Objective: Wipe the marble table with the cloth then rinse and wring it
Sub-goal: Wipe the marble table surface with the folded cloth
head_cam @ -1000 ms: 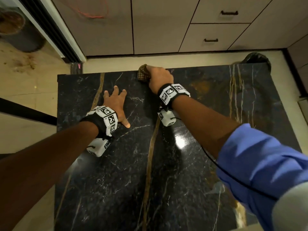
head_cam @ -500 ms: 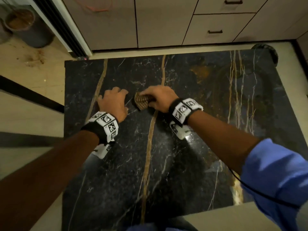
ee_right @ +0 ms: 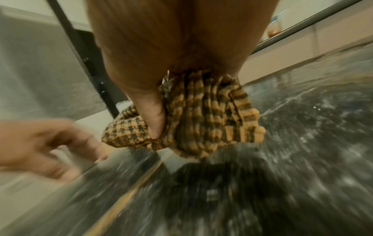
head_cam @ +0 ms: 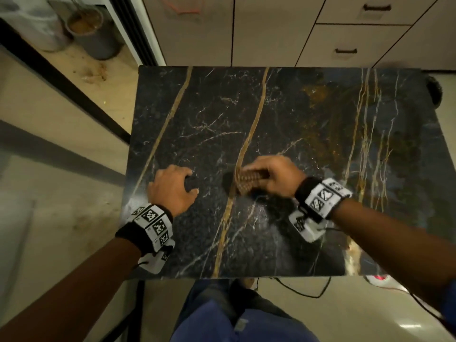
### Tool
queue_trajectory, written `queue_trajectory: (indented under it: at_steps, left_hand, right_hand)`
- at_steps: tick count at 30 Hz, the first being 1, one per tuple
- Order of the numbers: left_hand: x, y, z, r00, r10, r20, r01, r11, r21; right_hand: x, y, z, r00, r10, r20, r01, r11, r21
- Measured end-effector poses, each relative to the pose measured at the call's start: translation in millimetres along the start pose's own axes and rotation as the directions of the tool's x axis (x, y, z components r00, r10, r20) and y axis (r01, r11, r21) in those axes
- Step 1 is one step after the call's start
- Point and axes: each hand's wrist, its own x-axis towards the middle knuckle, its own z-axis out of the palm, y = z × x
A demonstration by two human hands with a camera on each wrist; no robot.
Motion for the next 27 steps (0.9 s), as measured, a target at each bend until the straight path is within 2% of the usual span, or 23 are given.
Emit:
queue_trajectory:
  at_steps: [2,3,5,7,9,12,15,17,20,22,24,25,27]
  left_hand:
    - [-12.6,2.2,2.7,1.0,-0.014,0.022,0.014,0.999,0.03]
    - [-20.8,3.0,4.7,0.999,-0.023,0.035,0.021,0.999,0.043]
    - [-34.1,3.6,9.9,0.998,-0.024,0.062,0.02,0.998,0.066]
    - [-44.6,1.4,15.8,0.997,-0.013,0.082,0.007,0.997,0.072]
    - [-55.8,-3.3,21.0,0.997,-0.008,0.081,0.002,0.998,0.067]
    - [-70.7,-11.6,27.4,0.997,-0.02,0.073,0.017,0.999,0.041]
    - [-81.8,-20.8,36.4,0.996,-0.034,0.081,0.034,0.999,0.007]
    - [-86.5,-24.8,43.2,0.995,-0.026,0.099,0.03,0.999,-0.042]
    - [-94.8,-27.6,55.1,0.985,-0.003,0.171,0.016,0.997,-0.073]
    - [-98.6,-28.3,61.6,0.979,0.014,0.202,-0.007,0.999,-0.036]
    - [-102.3,-27.8,65.8,0.981,0.031,0.189,-0.033,0.999,0.007]
    - [-103.7,-26.7,67.0,0.983,0.042,0.176,-0.047,0.999,0.021]
    - [-105.1,-25.2,66.4,0.988,0.053,0.142,-0.057,0.998,0.022]
  right_hand:
    - [28.7,7.1,-14.2,0.982,0.105,-0.157,-0.103,0.994,0.019]
    - [41.0,10.8,-15.5,0.97,0.145,-0.195,-0.151,0.988,-0.016]
    - [60.6,16.3,-8.6,0.961,0.198,-0.196,-0.225,0.966,-0.129]
    - [66.3,14.7,5.8,0.962,0.204,-0.183,-0.241,0.947,-0.213]
    - [55.1,3.0,25.1,0.978,0.142,-0.151,-0.178,0.95,-0.256]
    - [11.1,-23.3,60.6,0.998,-0.046,0.044,0.057,0.953,-0.299]
    - [-50.7,-40.9,96.9,0.942,-0.237,0.239,0.295,0.924,-0.244]
    - [-84.2,-41.5,108.3,0.909,-0.285,0.303,0.349,0.919,-0.181]
    - [-98.5,-33.1,98.0,0.905,-0.244,0.349,0.3,0.947,-0.117]
    - [-83.1,-27.7,82.9,0.953,-0.146,0.264,0.182,0.976,-0.119]
    - [-55.2,-25.0,66.1,0.999,-0.02,0.049,0.025,0.994,-0.109]
    - [-38.8,-23.5,59.1,0.998,0.041,-0.051,-0.046,0.994,-0.101]
    - [-7.5,-26.5,54.6,0.983,0.112,-0.144,-0.131,0.984,-0.125]
